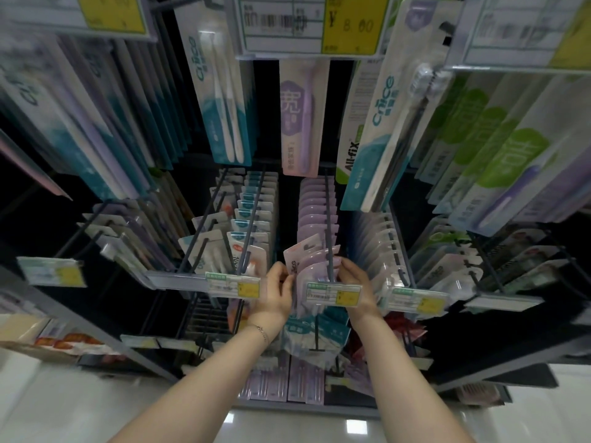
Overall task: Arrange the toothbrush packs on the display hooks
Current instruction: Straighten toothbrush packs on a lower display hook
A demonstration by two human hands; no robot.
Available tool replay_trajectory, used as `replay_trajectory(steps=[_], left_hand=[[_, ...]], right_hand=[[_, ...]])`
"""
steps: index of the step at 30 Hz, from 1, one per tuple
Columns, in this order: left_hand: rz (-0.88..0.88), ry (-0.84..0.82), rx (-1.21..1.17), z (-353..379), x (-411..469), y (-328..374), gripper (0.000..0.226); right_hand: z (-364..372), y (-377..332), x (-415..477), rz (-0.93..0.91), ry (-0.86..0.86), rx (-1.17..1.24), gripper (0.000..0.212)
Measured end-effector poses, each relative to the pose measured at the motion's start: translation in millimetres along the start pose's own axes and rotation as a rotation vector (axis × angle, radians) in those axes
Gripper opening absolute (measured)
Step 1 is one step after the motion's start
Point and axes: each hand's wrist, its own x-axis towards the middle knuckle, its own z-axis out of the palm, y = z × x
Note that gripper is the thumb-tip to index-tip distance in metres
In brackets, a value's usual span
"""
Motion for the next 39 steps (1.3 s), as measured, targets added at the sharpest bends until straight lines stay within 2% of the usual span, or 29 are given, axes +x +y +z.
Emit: replay_trajectory(steps=[2,5,9,12,14,18,22,26,31,35,39], left_hand=[[0.003,0.035,0.118,0.3,-3.9,-9.0,0.008],[-0.038,0.018,0.157,-2.1,-12.1,-19.2,0.011],[-0.044,-0.001,0.267,-12.6,-22.9,-32.6,0.041],[-0.078,-0.051,0.210,-20.7,-35.3,-40.1,0.015],[-0.078,-0.064,0.148,-27.4,-45.8,-41.8,0.003],[-0.095,-0.091,0.101,-40.9,-61.3,-46.8,0.010],[-0.074,-0.080,0.038,-51.5,-73.3,-48.3,0.017],[-0.048,-0.079,0.019,-64.7,-85.0,-50.6,0.016],[-0.005,-0.083,-0.024,-85.7,-98.8,-49.2,0.010],[0.020,-0.084,-0.082,-109.5,-105.5,-49.6,0.013],[0.071,-0.060,-0.146,-143.8,-114.2,-50.3,0.014]], right_hand=[[-1.7,1.4,-2.3,0.048,0.038,0.010,0.020],[-6.9,10.3,-9.6,0.042,0.059,-0.122,0.029],[-8.9,32.4,-18.5,0.097,0.176,-0.251,0.030],[-13.9,55.7,-18.3,0.140,0.217,-0.351,0.024],[-18.0,70.1,-19.5,0.175,0.186,-0.419,0.019],[-12.8,78.2,-32.5,0.224,0.072,-0.473,0.011],[4.4,73.0,-49.6,0.197,-0.100,-0.561,0.009],[19.4,74.3,-65.5,0.110,-0.225,-0.644,0.030],[37.3,74.2,-85.4,-0.009,-0.276,-0.570,0.027],[56.0,65.0,-99.1,-0.064,-0.246,-0.474,0.016],[85.8,51.8,-121.6,-0.154,-0.256,-0.433,0.019]])
